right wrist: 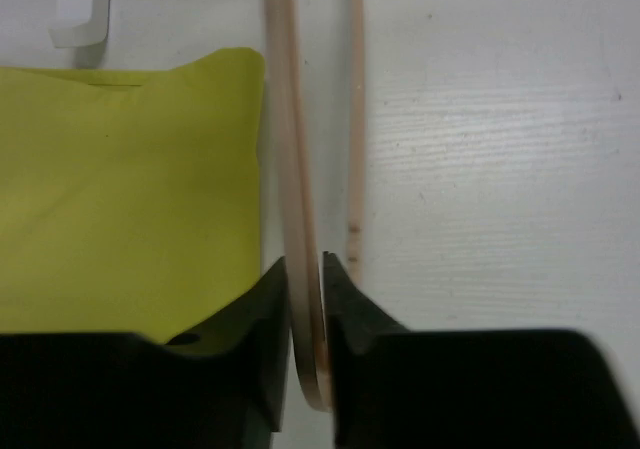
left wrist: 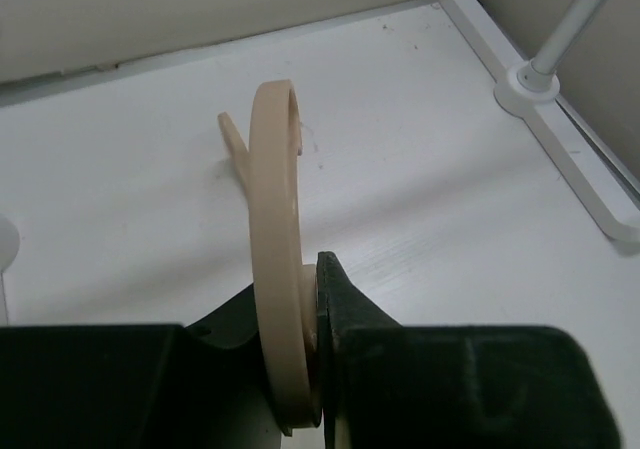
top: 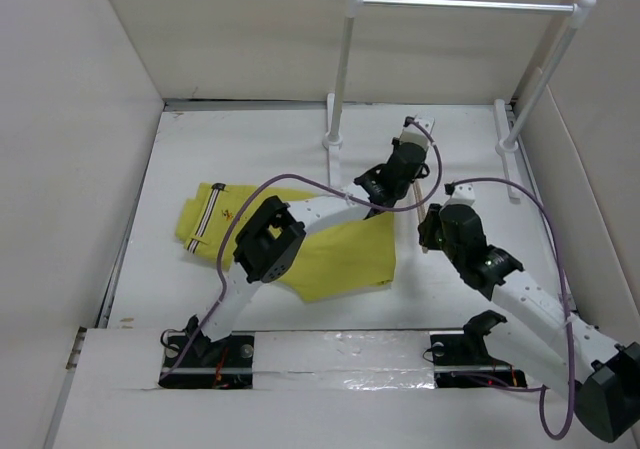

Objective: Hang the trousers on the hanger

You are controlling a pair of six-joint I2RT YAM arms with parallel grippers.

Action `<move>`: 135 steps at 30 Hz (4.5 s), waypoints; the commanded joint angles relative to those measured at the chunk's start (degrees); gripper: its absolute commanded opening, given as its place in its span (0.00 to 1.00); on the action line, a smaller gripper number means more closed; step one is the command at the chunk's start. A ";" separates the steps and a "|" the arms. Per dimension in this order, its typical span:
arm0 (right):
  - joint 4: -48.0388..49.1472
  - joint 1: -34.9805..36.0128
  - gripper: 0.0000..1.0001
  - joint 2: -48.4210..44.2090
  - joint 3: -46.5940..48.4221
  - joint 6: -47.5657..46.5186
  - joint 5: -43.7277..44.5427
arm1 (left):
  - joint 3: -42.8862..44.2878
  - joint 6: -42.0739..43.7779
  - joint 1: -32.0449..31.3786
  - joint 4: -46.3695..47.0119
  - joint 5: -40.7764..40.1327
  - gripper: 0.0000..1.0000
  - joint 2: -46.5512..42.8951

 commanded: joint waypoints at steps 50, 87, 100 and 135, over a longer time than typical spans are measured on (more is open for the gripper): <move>27.38 -1.88 0.61 24.65 -2.07 -3.51 -26.44 | -67.31 -34.07 -8.63 44.35 -15.16 0.00 -27.81; 7.79 -22.88 0.00 -6.45 -5.32 -5.44 -30.47 | -82.95 -21.24 -5.38 47.43 -24.56 0.00 -37.12; 12.00 -28.86 0.00 -0.13 -2.25 -5.53 -31.97 | -85.16 -18.00 -5.99 43.30 -25.44 0.00 -42.40; 16.04 -34.58 0.03 5.15 -2.15 -5.44 -40.05 | -72.42 -4.90 -9.42 42.24 -26.06 0.00 -42.31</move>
